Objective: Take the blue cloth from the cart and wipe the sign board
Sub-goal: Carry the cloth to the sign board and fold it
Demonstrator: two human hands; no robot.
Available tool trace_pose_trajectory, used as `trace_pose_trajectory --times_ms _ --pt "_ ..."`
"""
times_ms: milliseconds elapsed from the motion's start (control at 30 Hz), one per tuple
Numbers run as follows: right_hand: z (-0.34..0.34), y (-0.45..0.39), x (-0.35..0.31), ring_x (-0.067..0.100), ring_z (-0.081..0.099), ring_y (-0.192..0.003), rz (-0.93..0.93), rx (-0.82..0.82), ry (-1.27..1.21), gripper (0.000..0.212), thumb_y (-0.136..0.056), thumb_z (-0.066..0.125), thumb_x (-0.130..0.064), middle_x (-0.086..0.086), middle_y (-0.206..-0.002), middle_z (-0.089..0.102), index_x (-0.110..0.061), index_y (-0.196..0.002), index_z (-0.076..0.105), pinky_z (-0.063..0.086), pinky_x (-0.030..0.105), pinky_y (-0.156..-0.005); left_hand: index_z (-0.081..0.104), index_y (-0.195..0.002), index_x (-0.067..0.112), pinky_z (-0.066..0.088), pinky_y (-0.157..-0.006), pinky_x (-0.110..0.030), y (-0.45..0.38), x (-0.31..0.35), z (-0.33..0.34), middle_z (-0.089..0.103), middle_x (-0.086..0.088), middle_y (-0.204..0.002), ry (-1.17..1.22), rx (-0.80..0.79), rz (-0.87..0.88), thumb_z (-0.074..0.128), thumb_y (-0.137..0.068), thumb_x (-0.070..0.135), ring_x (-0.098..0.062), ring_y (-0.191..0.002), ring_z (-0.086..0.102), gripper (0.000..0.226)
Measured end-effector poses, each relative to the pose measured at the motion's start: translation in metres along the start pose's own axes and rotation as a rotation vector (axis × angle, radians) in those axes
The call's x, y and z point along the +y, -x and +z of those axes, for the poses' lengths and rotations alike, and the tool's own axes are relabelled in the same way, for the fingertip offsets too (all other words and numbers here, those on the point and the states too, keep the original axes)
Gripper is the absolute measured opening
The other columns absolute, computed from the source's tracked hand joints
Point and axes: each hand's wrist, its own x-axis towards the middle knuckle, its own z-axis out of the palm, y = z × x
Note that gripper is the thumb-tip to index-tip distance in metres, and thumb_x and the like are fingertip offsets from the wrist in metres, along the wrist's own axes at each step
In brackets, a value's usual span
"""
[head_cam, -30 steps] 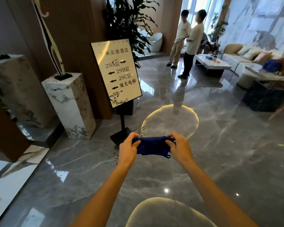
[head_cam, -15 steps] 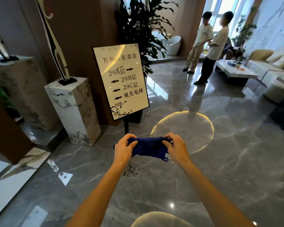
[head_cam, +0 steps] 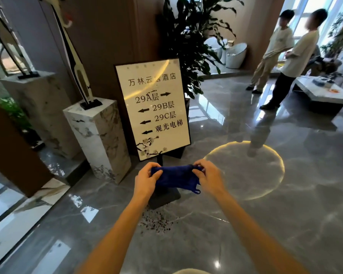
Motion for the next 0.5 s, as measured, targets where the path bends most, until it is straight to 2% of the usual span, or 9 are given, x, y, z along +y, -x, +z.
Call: trace_pose_trajectory --times_ms 67,167,233,300,333,433,500 --pt "0.003 -0.022 0.003 0.022 0.060 -0.096 -0.015 -0.028 0.003 0.014 -0.095 0.060 -0.014 0.009 -0.104 0.064 -0.012 -0.108 0.064 0.050 0.031 -0.085 0.064 -0.096 0.024 0.058 -0.080 -0.051 -0.018 -0.001 0.002 0.071 -0.005 -0.099 0.009 0.009 -0.004 0.061 -0.095 0.014 -0.024 -0.092 0.068 0.010" --pt "0.012 -0.060 0.007 0.021 0.060 -0.097 -0.060 -0.089 0.021 0.014 -0.095 0.060 -0.016 0.008 -0.105 0.063 -0.013 -0.109 0.063 0.052 0.036 -0.090 0.063 -0.096 0.025 0.058 -0.077 -0.047 -0.052 -0.009 0.003 0.071 -0.006 -0.099 0.002 0.033 -0.002 0.061 -0.096 0.014 -0.024 -0.090 0.068 0.011" --pt "0.020 -0.086 0.009 0.020 0.060 -0.098 -0.073 -0.111 0.030 0.013 -0.095 0.060 -0.016 0.007 -0.105 0.063 -0.014 -0.108 0.063 0.052 0.037 -0.090 0.062 -0.096 0.026 0.059 -0.067 -0.034 -0.077 -0.015 0.004 0.070 -0.006 -0.098 0.008 0.040 -0.012 0.060 -0.096 0.013 -0.021 -0.087 0.068 0.014" --pt "0.029 -0.116 0.012 0.021 0.060 -0.099 -0.076 -0.116 0.031 0.013 -0.096 0.059 -0.015 0.009 -0.107 0.063 -0.012 -0.108 0.063 0.051 0.039 -0.091 0.061 -0.093 0.029 0.052 -0.053 -0.015 -0.106 -0.021 0.007 0.070 -0.004 -0.093 0.030 0.049 -0.012 0.060 -0.096 0.012 -0.014 -0.079 0.067 0.017" --pt "0.034 -0.132 0.013 0.022 0.060 -0.099 -0.075 -0.124 0.025 0.013 -0.096 0.059 -0.014 0.009 -0.107 0.063 -0.011 -0.108 0.063 0.052 0.040 -0.092 0.061 -0.092 0.029 0.048 -0.049 -0.011 -0.122 -0.024 0.008 0.069 -0.003 -0.091 0.045 0.059 -0.012 0.060 -0.096 0.012 -0.011 -0.076 0.066 0.018" --pt "0.045 -0.176 0.012 0.021 0.060 -0.102 -0.084 -0.178 -0.008 0.014 -0.095 0.059 -0.012 0.006 -0.108 0.062 -0.010 -0.109 0.062 0.052 0.039 -0.094 0.061 -0.095 0.025 0.047 -0.050 -0.009 -0.166 -0.030 0.008 0.069 0.001 -0.090 0.065 0.075 -0.012 0.059 -0.096 0.011 -0.010 -0.077 0.065 0.014" --pt "0.052 -0.207 0.011 0.019 0.060 -0.103 -0.091 -0.216 -0.017 0.015 -0.095 0.059 -0.012 0.005 -0.108 0.061 -0.011 -0.110 0.061 0.052 0.039 -0.096 0.060 -0.095 0.029 0.047 -0.053 -0.007 -0.197 -0.032 0.007 0.068 0.006 -0.092 0.075 0.080 -0.025 0.059 -0.096 0.012 -0.006 -0.080 0.065 0.017"
